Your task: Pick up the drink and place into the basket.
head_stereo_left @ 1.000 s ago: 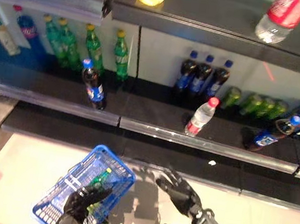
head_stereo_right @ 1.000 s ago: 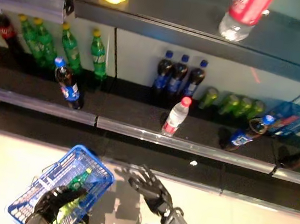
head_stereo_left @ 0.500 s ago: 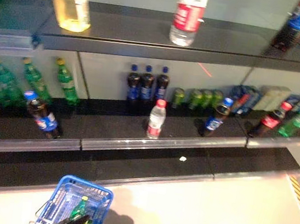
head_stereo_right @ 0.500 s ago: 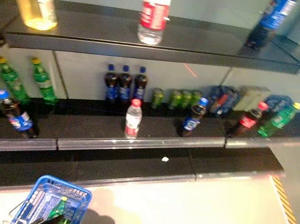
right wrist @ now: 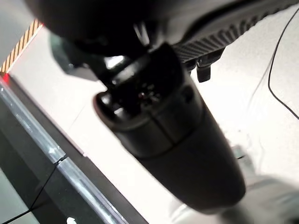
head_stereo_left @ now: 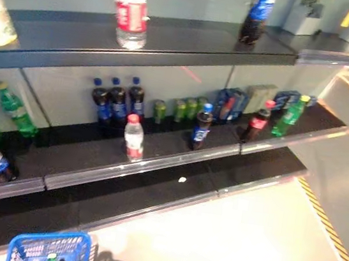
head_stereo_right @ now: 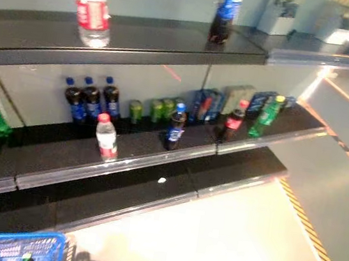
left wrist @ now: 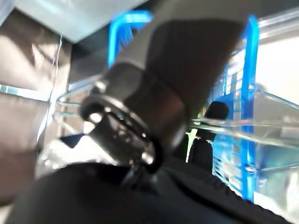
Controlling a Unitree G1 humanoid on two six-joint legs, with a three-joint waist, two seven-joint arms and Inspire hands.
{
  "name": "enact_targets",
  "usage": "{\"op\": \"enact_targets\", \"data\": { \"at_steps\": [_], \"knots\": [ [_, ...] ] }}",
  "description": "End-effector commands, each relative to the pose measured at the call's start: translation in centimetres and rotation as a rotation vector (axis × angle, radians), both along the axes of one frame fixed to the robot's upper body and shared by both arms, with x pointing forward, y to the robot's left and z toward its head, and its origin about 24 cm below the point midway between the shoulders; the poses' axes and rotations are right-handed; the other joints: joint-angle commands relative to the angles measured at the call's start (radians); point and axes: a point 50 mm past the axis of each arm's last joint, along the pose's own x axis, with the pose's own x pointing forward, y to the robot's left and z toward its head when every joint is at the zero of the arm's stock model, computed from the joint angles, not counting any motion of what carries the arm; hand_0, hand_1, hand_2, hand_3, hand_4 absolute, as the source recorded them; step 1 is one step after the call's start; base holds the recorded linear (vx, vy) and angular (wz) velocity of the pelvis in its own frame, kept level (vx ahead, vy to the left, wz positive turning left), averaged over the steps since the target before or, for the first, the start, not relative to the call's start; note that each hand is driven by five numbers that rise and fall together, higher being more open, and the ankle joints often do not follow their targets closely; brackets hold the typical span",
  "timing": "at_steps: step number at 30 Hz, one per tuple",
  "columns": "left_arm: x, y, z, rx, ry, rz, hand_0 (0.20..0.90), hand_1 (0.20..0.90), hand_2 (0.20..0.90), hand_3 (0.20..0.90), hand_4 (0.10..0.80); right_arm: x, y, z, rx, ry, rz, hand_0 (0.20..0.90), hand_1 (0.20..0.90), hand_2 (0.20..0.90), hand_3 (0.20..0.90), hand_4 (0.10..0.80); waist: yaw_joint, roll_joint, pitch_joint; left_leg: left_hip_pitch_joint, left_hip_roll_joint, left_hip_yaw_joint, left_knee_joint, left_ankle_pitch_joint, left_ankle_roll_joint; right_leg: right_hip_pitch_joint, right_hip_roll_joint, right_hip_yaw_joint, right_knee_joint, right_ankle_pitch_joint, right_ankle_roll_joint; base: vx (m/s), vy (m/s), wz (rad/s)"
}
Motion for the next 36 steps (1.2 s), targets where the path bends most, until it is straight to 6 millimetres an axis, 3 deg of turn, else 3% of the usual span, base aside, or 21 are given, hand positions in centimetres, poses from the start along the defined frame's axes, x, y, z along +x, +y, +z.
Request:
{"op": "enact_targets", "data": {
  "at_steps": [1,4,6,9,11,12,14,15,18,19,21,22,23,24,25,27,29,30,32,34,36],
  "knots": [
    [-1.2,4.4,1.9,0.186,-0.028,0.076,0.3,0.3,0.3,0.2,0.1,-0.2,0.0,-0.1,-0.01,0.038,0.058,0.9,0.9,0.9,0.9,0.8,0.017,0.015,0.051,-0.148,-0.184,0.015,0.059,0.008,0.079,0.172,0.028,-0.005,-0.087,-0.006,0.041,0.342,-0.235,-0.91],
    [-2.5,4.2,1.9,0.19,0.003,0.086,0.3,0.3,0.3,0.2,0.1,0.5,0.8,-0.1,0.024,0.037,0.063,0.9,0.9,0.9,0.9,0.8,0.064,0.035,0.068,-0.258,-0.248,0.002,0.013,0.081,0.061,0.202,0.072,0.02,-0.09,-0.017,0.039,0.351,-0.158,0.23],
    [-3.5,3.9,1.9,0.198,0.02,0.085,0.3,0.3,0.3,0.2,0.1,1.2,1.5,-0.1,0.049,0.02,0.098,0.9,0.9,0.9,0.9,0.8,0.108,0.053,0.076,-0.349,-0.282,-0.025,-0.049,0.168,0.041,0.228,0.11,0.054,-0.083,-0.033,0.027,0.472,-0.114,-0.94],
    [-5.1,3.9,2.1,0.221,0.047,0.106,0.3,0.3,0.3,0.2,0.1,2.7,2.9,0.0,0.09,-0.02,0.135,0.9,0.9,0.9,0.9,0.8,0.18,0.068,0.071,-0.397,-0.299,-0.085,-0.21,0.254,0.027,0.287,0.173,0.111,-0.058,-0.088,0.012,0.537,-0.136,-1.55],
    [-5.6,4.1,2.2,0.23,0.046,0.125,0.3,0.3,0.3,0.2,0.1,3.2,3.5,0.1,0.107,-0.042,0.137,0.9,0.9,0.9,0.9,0.8,0.199,0.063,0.072,-0.395,-0.3,-0.099,-0.237,0.262,0.028,0.303,0.186,0.128,-0.031,-0.124,0.006,0.414,-0.083,-0.41],
    [-5.7,4.2,2.3,0.232,0.039,0.16,0.3,0.3,0.3,0.2,0.1,3.8,4.3,0.2,0.12,-0.064,0.155,0.9,0.9,0.9,0.9,0.8,0.199,0.053,0.064,-0.373,-0.289,-0.094,-0.215,0.223,0.044,0.297,0.193,0.129,0.02,-0.157,0.011,0.552,-0.032,-0.69],
    [-4.9,4.6,2.3,0.23,0.034,0.189,0.3,0.3,0.3,0.2,0.1,3.5,4.9,0.0,0.135,-0.063,0.136,0.9,0.9,0.9,0.9,0.8,0.178,0.018,0.044,-0.336,-0.277,-0.037,-0.162,0.129,0.079,0.302,0.177,0.106,0.125,-0.147,0.042,0.514,0.018,-0.68],
    [-4.6,4.9,2.4,0.227,0.033,0.21,0.3,0.3,0.3,0.2,0.1,2.9,5.0,-0.2,0.138,-0.046,0.123,0.9,0.9,0.9,0.9,0.8,0.173,-0.011,0.037,-0.317,-0.293,-0.018,-0.141,0.086,0.099,0.318,0.163,0.097,0.188,-0.104,0.076,0.424,0.013,-0.3],
    [-4.0,5.3,2.5,0.233,0.019,0.25,0.3,0.3,0.3,0.2,0.1,1.7,4.8,-0.5,0.141,-0.012,0.114,0.9,0.9,0.9,0.9,0.8,0.174,-0.031,0.002,-0.238,-0.277,0.014,-0.167,0.035,0.138,0.279,0.177,0.045,0.433,0.139,0.194,0.438,0.004,-0.24],
    [-3.9,5.4,2.6,0.235,0.019,0.252,0.3,0.3,0.3,0.2,0.1,1.5,4.8,-0.5,0.148,-0.01,0.121,0.9,0.9,0.9,0.9,0.8,0.172,-0.023,-0.003,-0.202,-0.261,0.009,-0.18,0.029,0.138,0.233,0.173,0.016,0.518,0.175,0.218,0.397,-0.017,-0.36],
    [-3.7,5.6,2.6,0.241,0.009,0.258,0.3,0.3,0.3,0.2,0.1,1.5,4.8,-0.5,0.155,-0.005,0.126,0.9,0.9,0.9,0.9,0.8,0.163,-0.014,-0.009,-0.163,-0.244,0.004,-0.188,0.019,0.136,0.17,0.14,-0.014,0.573,0.179,0.223,0.341,-0.043,-0.38],
    [-3.3,5.7,2.7,0.246,-0.008,0.259,0.3,0.3,0.3,0.2,0.1,1.5,4.9,-0.6,0.153,0.002,0.123,0.9,0.9,0.9,0.9,0.8,0.152,-0.013,-0.009,-0.136,-0.244,-0.003,-0.185,0.003,0.138,0.123,0.095,-0.032,0.568,0.14,0.213,0.327,-0.06,-0.15],
    [-3.0,5.8,2.7,0.249,-0.019,0.256,0.3,0.3,0.3,0.2,0.1,1.5,4.8,-0.6,0.151,0.002,0.12,0.9,0.9,0.9,0.9,0.8,0.143,-0.011,-0.007,-0.125,-0.246,-0.011,-0.185,-0.002,0.138,0.096,0.072,-0.042,0.549,0.111,0.201,0.394,-0.104,-0.04],
    [-2.1,5.9,2.7,0.261,-0.058,0.235,0.3,0.3,0.3,0.2,0.1,1.6,4.8,-0.6,0.15,-0.003,0.096,0.9,0.9,0.9,0.9,0.8,0.126,0.016,-0.006,-0.091,-0.232,-0.039,-0.194,-0.007,0.132,0.02,0.044,-0.061,0.47,0.066,0.165,0.276,-0.091,-0.03],
    [-1.9,5.9,2.7,0.26,-0.064,0.234,0.3,0.3,0.3,0.2,0.1,1.6,4.7,-0.6,0.149,-0.006,0.089,0.9,0.9,0.9,0.9,0.8,0.12,0.018,-0.003,-0.081,-0.235,-0.046,-0.194,-0.013,0.131,0.01,0.035,-0.064,0.445,0.06,0.159,0.448,-0.205,0.04],
    [-0.8,5.6,2.5,0.244,-0.097,0.234,0.3,0.3,0.3,0.2,0.1,1.8,4.6,-0.5,0.133,-0.018,0.07,0.9,0.9,0.9,0.9,0.8,0.084,0.025,0.022,0.002,-0.246,-0.092,-0.192,-0.08,0.122,-0.087,-0.103,-0.072,0.181,0.114,0.136,0.495,-0.336,0.28],
    [-0.3,5.4,2.4,0.239,-0.107,0.235,0.3,0.3,0.3,0.2,0.1,2.2,4.7,-0.4,0.13,-0.025,0.072,0.9,0.9,0.9,0.9,0.8,0.061,0.026,0.04,0.06,-0.232,-0.124,-0.194,-0.145,0.11,-0.103,-0.185,-0.039,-0.016,0.193,0.166,0.517,-0.433,0.42],
    [-0.1,5.2,2.3,0.235,-0.115,0.243,0.3,0.3,0.3,0.2,0.1,2.6,4.9,-0.4,0.13,-0.026,0.079,0.9,0.9,0.9,0.9,0.8,0.051,0.031,0.045,0.094,-0.209,-0.143,-0.201,-0.175,0.099,-0.111,-0.218,-0.01,-0.083,0.236,0.184,0.517,-0.456,0.45],
    [-0.2,5.1,2.2,0.232,-0.132,0.26,0.3,0.3,0.3,0.2,0.1,3.0,4.8,-0.3,0.121,-0.016,0.107,0.9,0.9,0.9,0.9,0.8,0.045,0.04,0.047,0.135,-0.163,-0.154,-0.207,-0.207,0.083,-0.101,-0.226,0.008,-0.07,0.235,0.195,0.387,-0.405,0.37],
    [-0.3,4.7,2.0,0.226,-0.127,0.274,0.3,0.3,0.3,0.2,0.1,3.3,4.7,-0.2,0.121,-0.014,0.133,0.9,0.9,0.9,0.9,0.8,0.043,0.026,0.031,0.147,-0.121,-0.148,-0.182,-0.22,0.053,-0.061,-0.196,-0.003,-0.052,0.175,0.198,0.344,-0.44,0.41],
    [-0.9,4.3,1.9,0.222,-0.108,0.278,0.3,0.3,0.3,0.2,0.1,3.3,4.8,-0.2,0.149,-0.001,0.083,0.9,0.9,0.9,0.9,0.8,0.044,0.012,0.016,0.146,-0.068,-0.145,-0.106,-0.159,0.024,-0.045,-0.157,-0.025,-0.022,0.123,0.176,0.379,-0.499,0.2]
  ]
}}
